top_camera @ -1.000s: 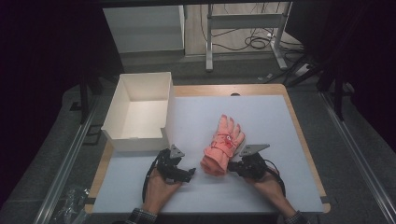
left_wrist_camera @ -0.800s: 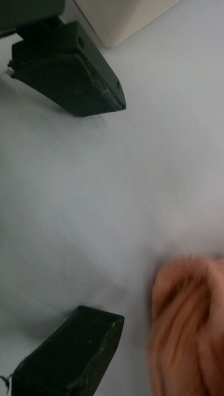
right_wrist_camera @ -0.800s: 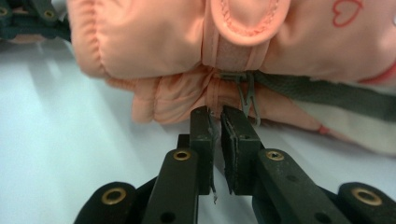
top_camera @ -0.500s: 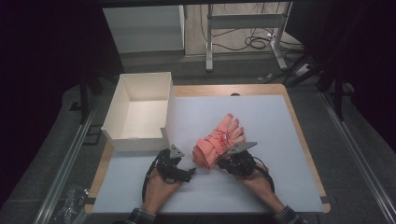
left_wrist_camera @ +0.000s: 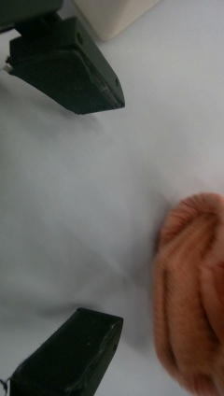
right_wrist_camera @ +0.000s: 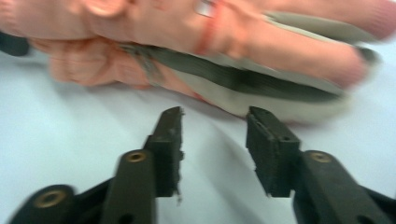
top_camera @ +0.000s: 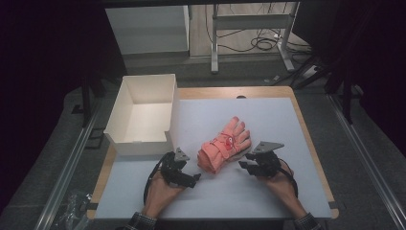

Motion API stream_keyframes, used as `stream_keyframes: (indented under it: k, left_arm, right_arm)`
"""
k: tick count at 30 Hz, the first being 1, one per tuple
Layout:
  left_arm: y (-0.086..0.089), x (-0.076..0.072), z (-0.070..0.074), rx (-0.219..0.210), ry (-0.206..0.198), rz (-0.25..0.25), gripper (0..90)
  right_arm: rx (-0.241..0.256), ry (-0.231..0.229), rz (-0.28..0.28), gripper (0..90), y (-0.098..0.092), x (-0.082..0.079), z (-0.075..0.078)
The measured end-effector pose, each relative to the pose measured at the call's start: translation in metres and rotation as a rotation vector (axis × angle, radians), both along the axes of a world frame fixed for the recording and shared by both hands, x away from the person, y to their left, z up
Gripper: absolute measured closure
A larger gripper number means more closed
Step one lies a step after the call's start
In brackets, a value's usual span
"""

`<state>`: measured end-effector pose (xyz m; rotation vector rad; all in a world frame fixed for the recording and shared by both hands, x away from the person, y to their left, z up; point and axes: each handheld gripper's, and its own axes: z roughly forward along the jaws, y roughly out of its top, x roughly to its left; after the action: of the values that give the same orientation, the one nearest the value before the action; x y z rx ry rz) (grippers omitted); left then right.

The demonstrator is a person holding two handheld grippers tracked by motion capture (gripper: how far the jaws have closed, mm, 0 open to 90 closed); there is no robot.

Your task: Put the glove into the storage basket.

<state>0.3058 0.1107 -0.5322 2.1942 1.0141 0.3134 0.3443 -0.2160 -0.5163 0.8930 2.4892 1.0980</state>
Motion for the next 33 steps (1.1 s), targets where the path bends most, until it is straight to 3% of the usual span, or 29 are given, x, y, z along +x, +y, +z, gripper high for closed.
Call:
stream_keyframes:
  k: [1,2,4,8,10,12,17,21,26,33]
  left_arm:
    - [0.0,0.0,0.0,0.0,0.0,0.0,0.0]
    - [-0.002,0.0,0.008,-0.012,-0.003,-0.016,0.0]
    - [-0.004,0.0,0.017,-0.02,-0.002,-0.035,0.0]
    - [-0.012,0.003,0.033,-0.002,-0.001,-0.08,0.0]
    - [-0.014,0.004,0.036,-0.002,-0.003,-0.087,0.0]
    - [-0.023,0.007,0.05,0.009,-0.004,-0.118,0.0]
    - [-0.037,0.016,0.068,0.011,-0.006,-0.155,0.0]
    - [-0.054,0.026,0.078,0.023,-0.005,-0.172,0.0]
    - [-0.074,0.045,0.077,0.067,0.0,-0.177,0.0]
    - [-0.096,0.065,0.059,0.132,0.05,-0.188,0.0]
  right_arm:
    - [0.0,0.0,0.0,51.2,0.0,0.0,0.0]
    - [-0.001,-0.002,-0.026,44.1,-0.009,0.002,0.0]
    - [0.0,-0.004,-0.056,38.7,-0.018,0.005,0.0]
    - [0.008,0.004,-0.115,30.5,-0.036,0.011,0.0]
    - [0.005,-0.003,-0.126,29.1,-0.041,0.012,-0.001]
    - [-0.006,-0.007,-0.168,25.0,-0.053,0.016,-0.001]
    - [-0.011,-0.012,-0.224,21.6,-0.069,0.023,-0.002]
    - [-0.024,0.016,-0.244,20.6,-0.074,0.027,-0.008]
    - [-0.037,0.01,-0.238,18.6,-0.073,0.027,-0.01]
    - [-0.047,-0.002,-0.229,16.8,-0.072,0.026,-0.012]
